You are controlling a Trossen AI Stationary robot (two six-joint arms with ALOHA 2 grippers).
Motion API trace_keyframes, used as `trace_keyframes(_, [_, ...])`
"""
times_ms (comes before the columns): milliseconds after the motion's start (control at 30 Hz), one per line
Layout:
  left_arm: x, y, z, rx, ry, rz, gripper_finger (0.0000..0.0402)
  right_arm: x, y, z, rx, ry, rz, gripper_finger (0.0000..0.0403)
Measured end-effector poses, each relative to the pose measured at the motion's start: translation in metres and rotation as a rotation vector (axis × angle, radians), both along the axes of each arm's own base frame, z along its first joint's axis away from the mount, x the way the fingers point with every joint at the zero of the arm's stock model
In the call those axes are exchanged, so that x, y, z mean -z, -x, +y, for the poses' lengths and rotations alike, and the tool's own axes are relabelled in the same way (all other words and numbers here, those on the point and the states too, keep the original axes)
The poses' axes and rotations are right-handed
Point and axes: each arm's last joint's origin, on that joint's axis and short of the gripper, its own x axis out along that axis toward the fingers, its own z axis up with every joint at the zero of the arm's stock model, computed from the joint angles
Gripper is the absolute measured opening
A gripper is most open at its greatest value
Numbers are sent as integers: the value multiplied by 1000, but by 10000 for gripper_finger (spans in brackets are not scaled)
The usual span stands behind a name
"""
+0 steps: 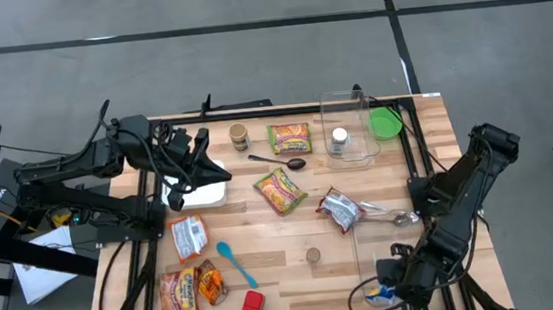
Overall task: Pick & Place Food Item
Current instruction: Put the blue noodle pack into the bottom transparent bin, then put the gold seasoning bottle into the top transparent bin
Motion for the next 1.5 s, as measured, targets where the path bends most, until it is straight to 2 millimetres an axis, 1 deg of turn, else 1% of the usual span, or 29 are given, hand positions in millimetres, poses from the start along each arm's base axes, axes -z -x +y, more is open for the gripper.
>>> trace_keyframes(167, [0,0,-1,23,2,0,1,-1,-8,-5,57,-17,2,0])
trace_keyframes(300, [0,0,-1,24,2,-1,1,-1,-13,-9,58,-11,-9,0])
trace_keyframes(367, [0,0,-1,24,2,0,1,4,-14,-10,60,-13,-12,0])
trace_keyframes(500, [0,0,-1,24,2,-1,1,20,-16,-11,72,-45,2,0])
trace_keyframes(667, [0,0,-1,36,4,-1,1,31,-14,-12,70,-48,5,0])
trace_keyframes(833, [0,0,-1,39,4,-1,1,29,-13,-6,4,-70,-44,1])
trace_keyframes(900, [0,0,-1,39,4,-1,2,29,-13,-6,-6,-73,-54,7])
trace_keyframes(1000, [0,0,-1,38,4,-1,2,29,-14,-6,-7,-72,-56,28])
trace_keyframes(1100, [0,0,-1,38,4,-1,1,29,-14,-6,1,-72,-57,62])
trace_keyframes(1400, [0,0,-1,38,4,-1,1,27,-16,-4,30,-101,-69,195])
trace_keyframes(1500, [0,0,-1,38,4,-1,1,25,-15,-5,61,-97,-77,231])
